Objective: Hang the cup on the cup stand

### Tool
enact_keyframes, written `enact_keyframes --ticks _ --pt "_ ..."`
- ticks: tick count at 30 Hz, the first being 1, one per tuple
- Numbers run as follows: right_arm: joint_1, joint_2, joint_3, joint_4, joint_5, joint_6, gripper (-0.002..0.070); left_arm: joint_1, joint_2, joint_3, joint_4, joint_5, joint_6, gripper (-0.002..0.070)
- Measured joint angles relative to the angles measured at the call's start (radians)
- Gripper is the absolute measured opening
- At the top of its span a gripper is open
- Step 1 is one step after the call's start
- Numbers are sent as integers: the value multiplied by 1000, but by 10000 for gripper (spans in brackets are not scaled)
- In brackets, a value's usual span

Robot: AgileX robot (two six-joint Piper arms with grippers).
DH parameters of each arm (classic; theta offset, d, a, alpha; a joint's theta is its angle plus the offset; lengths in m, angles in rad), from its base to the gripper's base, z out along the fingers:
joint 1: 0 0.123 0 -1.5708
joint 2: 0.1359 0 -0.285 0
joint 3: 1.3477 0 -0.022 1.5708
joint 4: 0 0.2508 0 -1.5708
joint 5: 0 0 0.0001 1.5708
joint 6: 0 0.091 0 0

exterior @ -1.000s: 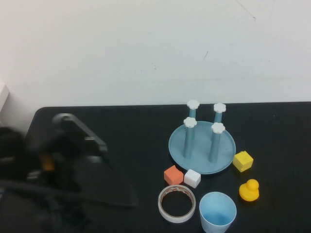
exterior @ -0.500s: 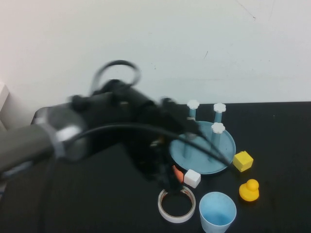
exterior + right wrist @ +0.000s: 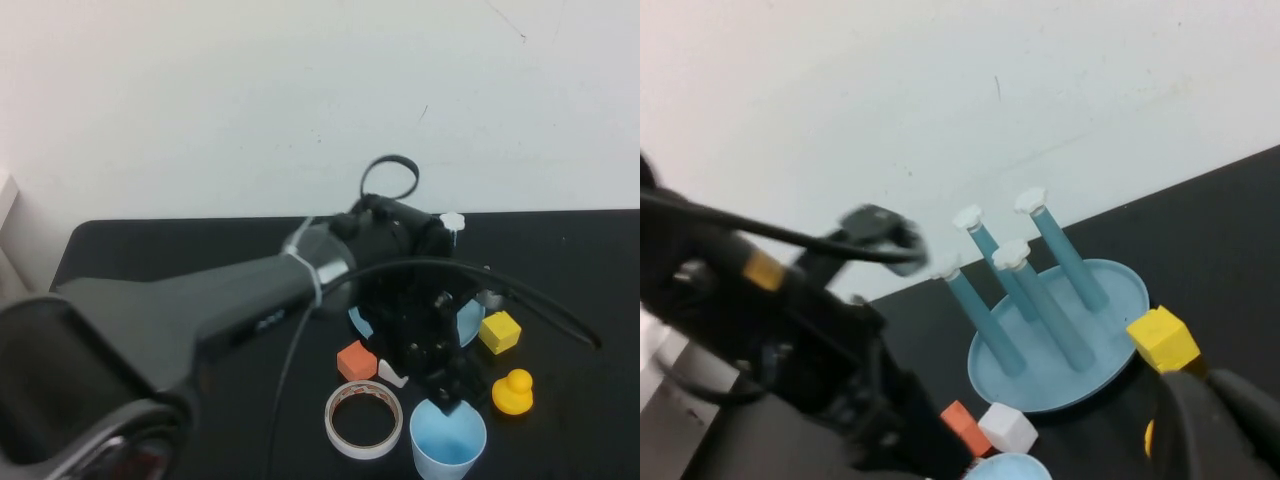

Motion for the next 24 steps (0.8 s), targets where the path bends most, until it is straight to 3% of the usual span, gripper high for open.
enact_keyframes --ticks 4,10,13,17,20,24 --pt "0 0 0 0 4 -21 -1 0 77 -39 -15 -4 -38 534" --pt "0 0 0 0 10 -45 -1 0 166 -48 -15 -35 -44 489" --pt "0 0 0 0 13 -50 -1 0 201 -48 -15 -42 -44 384" --pt "0 0 0 0 15 -52 -1 0 212 -48 8 -41 -42 122" --pt "0 0 0 0 15 -52 -1 0 210 -48 16 -39 -35 42" --pt "0 0 0 0 18 -59 -1 0 178 -48 21 -37 -10 15"
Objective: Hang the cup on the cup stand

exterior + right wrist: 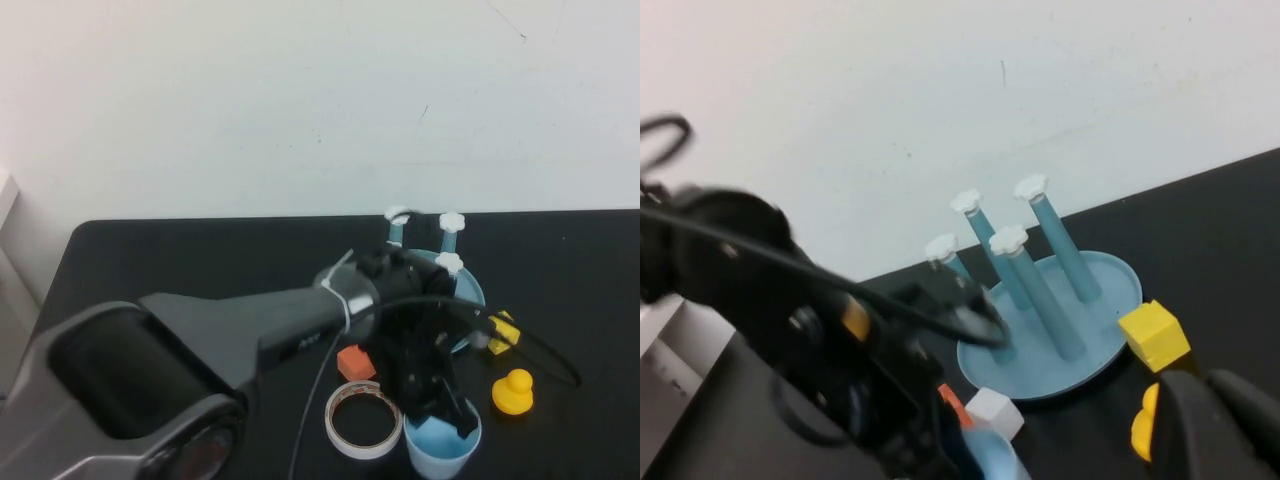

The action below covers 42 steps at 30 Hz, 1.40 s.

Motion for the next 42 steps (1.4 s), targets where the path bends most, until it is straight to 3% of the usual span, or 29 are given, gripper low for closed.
enact_keyframes --ticks 10,17,20,25,28,33,36,39,42 --pt "0 0 0 41 18 -6 -1 0 -351 120 144 -46 100 6" --pt "0 0 0 97 51 -10 -1 0 -670 422 255 -296 55 6" --pt "0 0 0 213 87 -69 -1 0 -799 569 426 -466 -64 6" --pt "0 0 0 604 101 -399 -1 0 -891 738 928 -720 -400 6" --pt "0 23 0 828 128 -624 -1 0 -893 748 1194 -754 -615 6" --pt "1 213 -34 901 238 -780 -1 0 -893 748 1639 -650 -1006 6" --pt "3 363 -117 903 324 -815 -1 0 -893 748 1785 -615 -1147 6" --pt "3 533 -204 905 438 -828 4 0 -893 746 1830 -620 -1187 6" --pt "3 712 -290 905 544 -833 71 0 -893 746 1839 -633 -1202 6"
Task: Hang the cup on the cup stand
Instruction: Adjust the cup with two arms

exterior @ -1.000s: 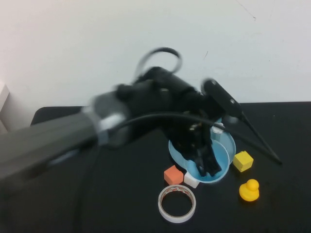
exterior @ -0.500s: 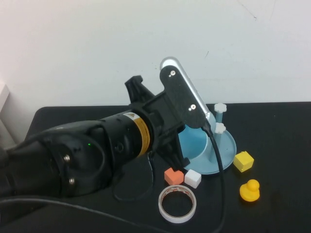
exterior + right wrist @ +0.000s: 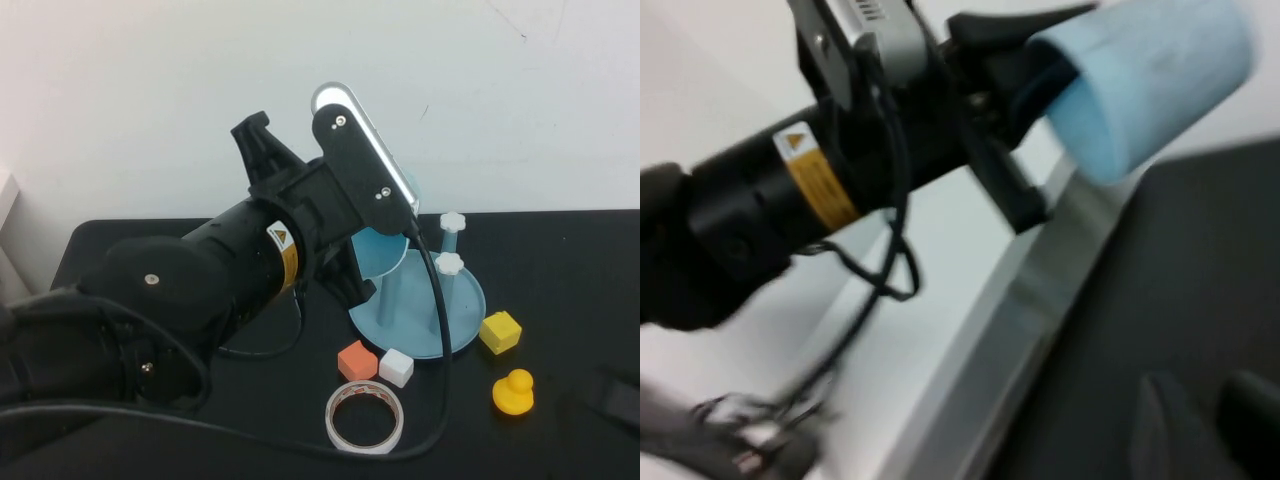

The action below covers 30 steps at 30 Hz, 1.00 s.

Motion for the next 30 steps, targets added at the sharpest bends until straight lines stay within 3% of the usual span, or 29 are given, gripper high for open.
enact_keyframes --ticks 3,7,10,17,30 --pt "0 192 -97 0 102 15 235 0 0 0 2 -4 -4 6" --pt "0 432 -233 0 213 124 547 0 0 0 5 -9 -7 6" --pt "2 600 -327 0 290 220 649 0 0 0 5 -23 -7 6" --pt "57 867 -474 4 312 398 687 0 0 0 7 -56 0 6" --pt "114 902 -577 4 149 510 692 0 0 0 7 -76 69 6"
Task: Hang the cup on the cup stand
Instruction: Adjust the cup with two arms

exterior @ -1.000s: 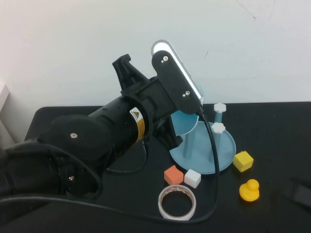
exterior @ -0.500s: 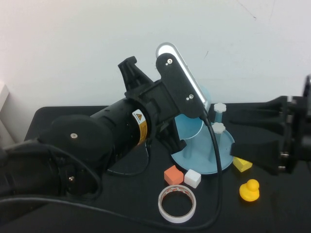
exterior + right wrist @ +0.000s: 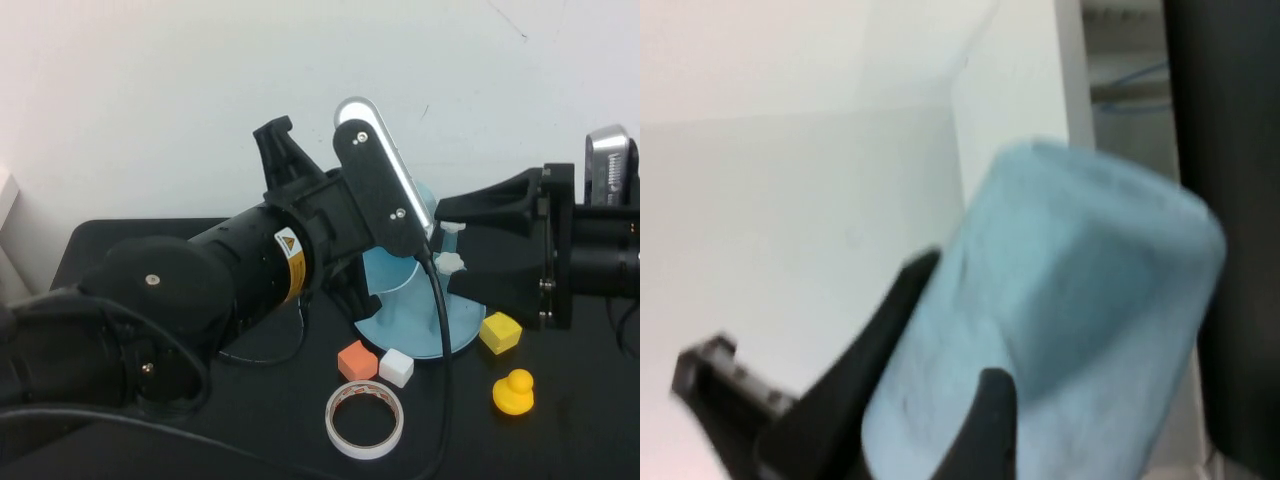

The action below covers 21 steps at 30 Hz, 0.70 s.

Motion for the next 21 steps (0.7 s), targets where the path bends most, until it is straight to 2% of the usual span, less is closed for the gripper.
enact_keyframes --ticks 12,21 --pt "2 19 -39 2 -104 16 693 0 0 0 5 -77 84 6" --pt "40 49 -43 27 -104 139 693 0 6 0 7 -77 88 6"
